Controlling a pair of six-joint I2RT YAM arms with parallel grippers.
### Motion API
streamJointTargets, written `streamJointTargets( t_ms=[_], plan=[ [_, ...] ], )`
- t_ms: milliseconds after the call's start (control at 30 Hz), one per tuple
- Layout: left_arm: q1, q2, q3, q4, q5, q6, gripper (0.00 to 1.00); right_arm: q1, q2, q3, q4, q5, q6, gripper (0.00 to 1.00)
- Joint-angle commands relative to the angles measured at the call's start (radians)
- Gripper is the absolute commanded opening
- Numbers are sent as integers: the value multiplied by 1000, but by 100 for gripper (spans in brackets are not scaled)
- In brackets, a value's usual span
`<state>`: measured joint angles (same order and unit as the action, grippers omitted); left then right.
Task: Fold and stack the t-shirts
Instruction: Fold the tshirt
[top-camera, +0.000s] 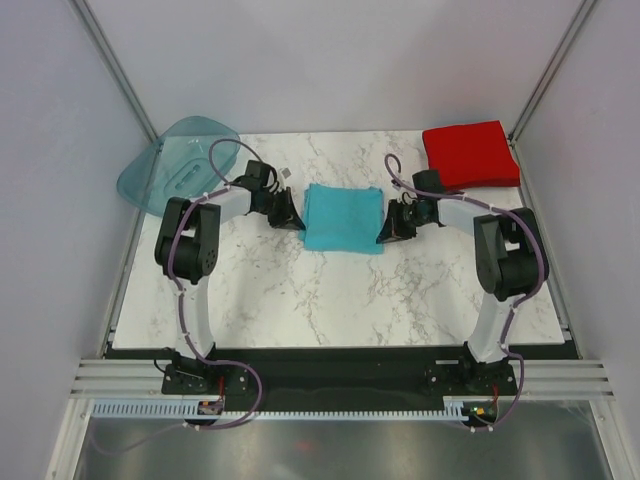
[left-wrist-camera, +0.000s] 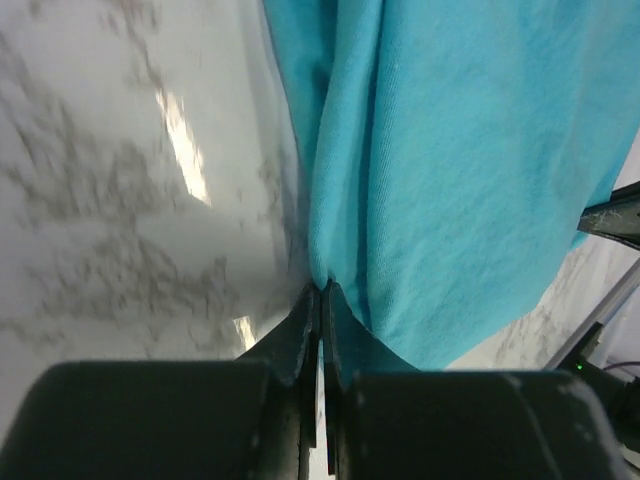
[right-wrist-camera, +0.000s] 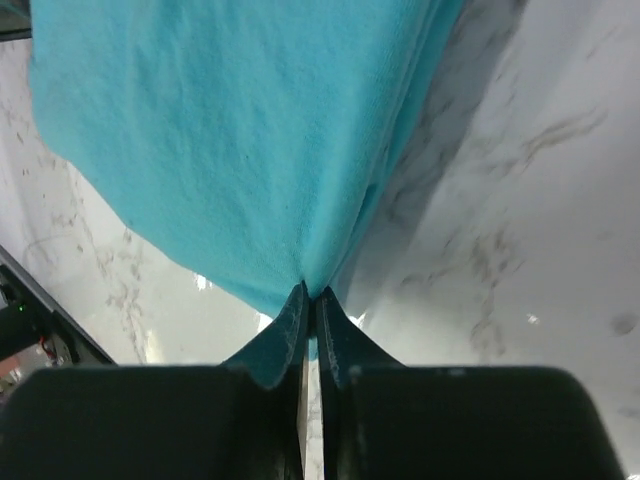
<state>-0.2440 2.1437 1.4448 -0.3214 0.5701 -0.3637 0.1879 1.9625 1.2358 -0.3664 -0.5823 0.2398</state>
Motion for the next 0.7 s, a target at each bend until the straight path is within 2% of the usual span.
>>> streamJointTargets(
  t_ms=[0, 100, 133, 200, 267, 333, 400, 667],
  plan=[
    [-8, -117, -122, -39, 22, -53, 2, 38, -143, -135, 27, 25, 26, 8],
    [-21, -237, -236, -39, 1, -55, 6, 62, -226, -232, 27, 82, 58, 14],
    [-20, -267, -259, -38, -3, -54, 18, 64, -241, -252, 27, 90, 68, 21],
    [-20, -341, -297, -41, -10, -35, 30, 64, -287, -292, 20, 128, 75, 31],
    [-12, -372, -293, -48, -10, -2, 38, 62, -324, -297, 9, 150, 66, 43],
    [-3, -386, -271, -51, -22, 26, 40, 59, -330, -273, -12, 189, 59, 52],
    [0, -349, -215, -54, -39, 49, 43, 50, -300, -193, -60, 228, 27, 54],
    [2, -136, 18, -62, -30, 163, 46, 33, -108, 103, -83, 131, -146, 59]
  ],
)
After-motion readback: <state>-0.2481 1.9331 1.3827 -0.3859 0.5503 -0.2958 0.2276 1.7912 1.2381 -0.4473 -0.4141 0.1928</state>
